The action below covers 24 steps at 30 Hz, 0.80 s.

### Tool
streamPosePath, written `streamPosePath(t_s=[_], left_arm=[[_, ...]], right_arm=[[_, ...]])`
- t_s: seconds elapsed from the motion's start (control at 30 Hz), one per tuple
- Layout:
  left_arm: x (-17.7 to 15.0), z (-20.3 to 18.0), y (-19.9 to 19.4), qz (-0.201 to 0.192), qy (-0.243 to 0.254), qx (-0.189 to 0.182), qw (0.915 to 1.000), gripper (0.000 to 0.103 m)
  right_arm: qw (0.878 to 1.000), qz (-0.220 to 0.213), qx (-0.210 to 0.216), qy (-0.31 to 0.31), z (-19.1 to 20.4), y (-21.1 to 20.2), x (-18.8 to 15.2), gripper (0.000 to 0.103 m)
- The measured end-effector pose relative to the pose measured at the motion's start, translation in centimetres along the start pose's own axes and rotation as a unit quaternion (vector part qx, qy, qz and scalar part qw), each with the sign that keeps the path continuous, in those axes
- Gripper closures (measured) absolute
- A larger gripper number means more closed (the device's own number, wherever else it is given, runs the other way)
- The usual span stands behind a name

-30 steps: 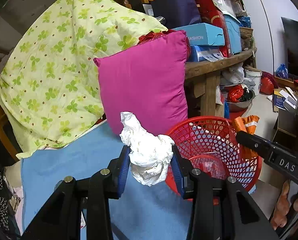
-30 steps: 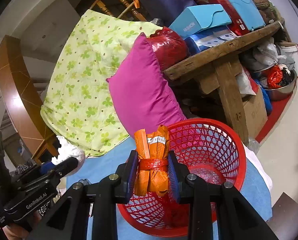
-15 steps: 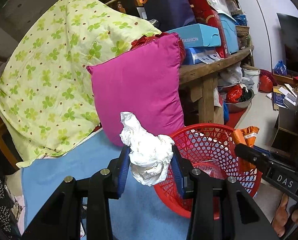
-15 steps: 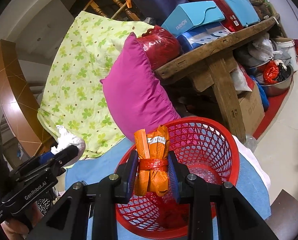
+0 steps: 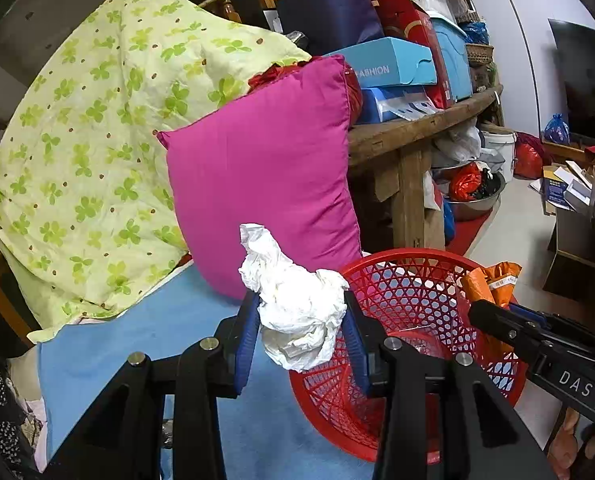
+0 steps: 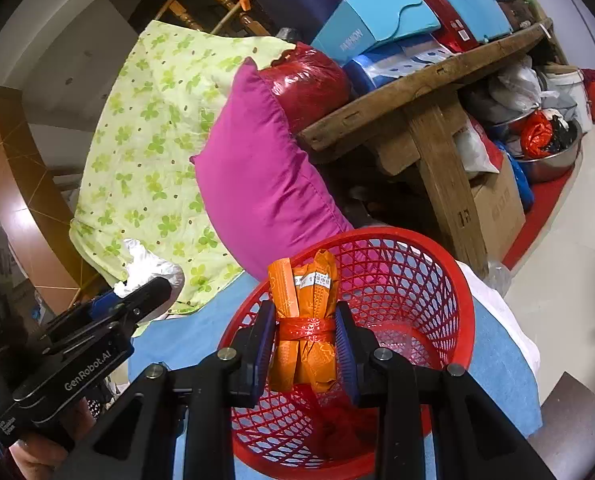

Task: Collect trash
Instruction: 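Carry tissue and orange bundle over the red basket and open both tools, then move both tools back from the basket to the blanket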

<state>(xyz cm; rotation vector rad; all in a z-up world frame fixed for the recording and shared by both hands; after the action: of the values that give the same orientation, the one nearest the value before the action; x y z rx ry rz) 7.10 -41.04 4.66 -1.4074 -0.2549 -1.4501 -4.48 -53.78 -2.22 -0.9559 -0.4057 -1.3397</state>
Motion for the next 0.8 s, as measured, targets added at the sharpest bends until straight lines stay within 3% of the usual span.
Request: streamPosePath(t_s=[0.37,0.7,0.8], left_arm=[[-0.5,-0.1,2.4,0.020,-0.016,-0.042,0.9988,0.058],[-1.2,0.2,1.2,0.002,-0.015,-0.058,0.9982,0.028],[-2.2,2.2,-0.6,-0.014,-0.037,-0.082,0.9959,0.025]], right_arm=[[0.999,0.008,-0.005,0.034,-0.9,1.0,0.1,0.069],[0.998,-0.024,0.001,0.055,-0.2,0.4,0.7,0.069],[0.998,-0.045,0.011,0.045,1.2,-0.2,0.6,0.069]])
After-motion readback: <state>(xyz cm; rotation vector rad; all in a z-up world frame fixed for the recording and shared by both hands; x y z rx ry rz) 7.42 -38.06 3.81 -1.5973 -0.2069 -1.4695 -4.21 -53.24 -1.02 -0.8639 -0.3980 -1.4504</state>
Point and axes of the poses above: each gripper's, at about its wrist camera, not at the fingertips, and y roughly the way its jaws point, z to its left, x to its top, the point moved 2 cm from there along y, roughly the way its jaws point, and after that the axes turned 1 degree about -y, right-handed, at the moved point
